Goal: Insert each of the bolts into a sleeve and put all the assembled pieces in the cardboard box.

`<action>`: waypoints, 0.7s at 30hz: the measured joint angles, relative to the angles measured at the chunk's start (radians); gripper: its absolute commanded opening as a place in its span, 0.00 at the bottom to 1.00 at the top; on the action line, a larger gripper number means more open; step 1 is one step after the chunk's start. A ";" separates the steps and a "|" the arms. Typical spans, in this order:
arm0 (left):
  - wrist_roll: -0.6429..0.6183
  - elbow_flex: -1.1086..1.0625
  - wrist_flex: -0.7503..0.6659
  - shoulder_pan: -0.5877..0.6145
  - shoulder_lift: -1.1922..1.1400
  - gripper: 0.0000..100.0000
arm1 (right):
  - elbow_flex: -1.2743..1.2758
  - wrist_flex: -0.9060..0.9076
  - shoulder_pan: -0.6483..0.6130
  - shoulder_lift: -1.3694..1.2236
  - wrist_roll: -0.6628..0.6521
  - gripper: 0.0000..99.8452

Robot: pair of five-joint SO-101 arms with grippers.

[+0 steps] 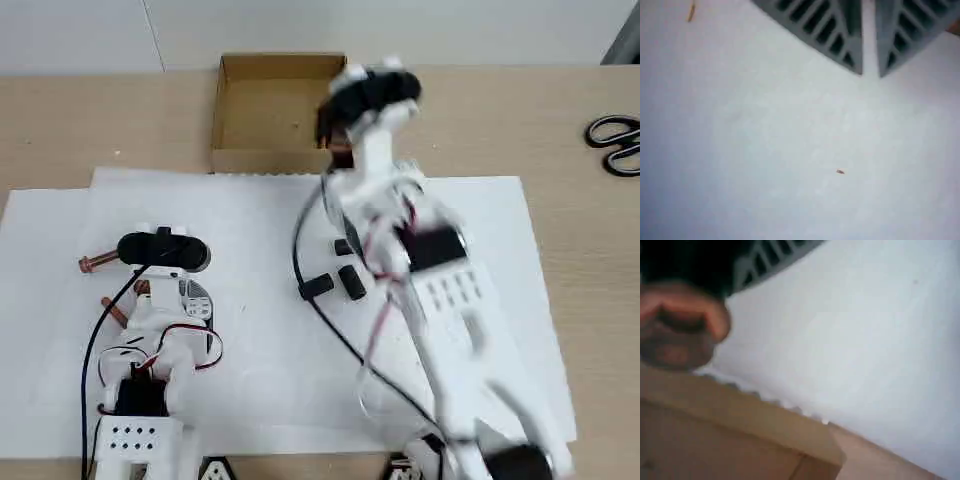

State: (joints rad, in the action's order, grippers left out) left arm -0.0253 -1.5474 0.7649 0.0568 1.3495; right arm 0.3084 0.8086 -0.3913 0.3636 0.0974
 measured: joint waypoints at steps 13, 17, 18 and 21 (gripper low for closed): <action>0.000 0.000 0.000 0.000 0.000 0.01 | -0.743 0.000 0.003 -0.769 -0.009 0.00; 0.000 0.000 0.000 0.000 0.000 0.01 | -0.962 0.000 0.005 -0.971 -0.025 0.00; 0.000 0.000 0.000 0.000 0.000 0.01 | -1.010 0.000 0.006 -1.019 -0.037 0.00; 0.000 0.000 0.000 0.000 0.000 0.01 | -1.158 0.000 0.011 -1.145 -0.060 0.00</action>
State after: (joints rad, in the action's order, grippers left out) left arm -0.0253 -1.5474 0.7649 0.0568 1.3495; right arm -0.8500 0.8086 -0.3805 -0.7810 0.0376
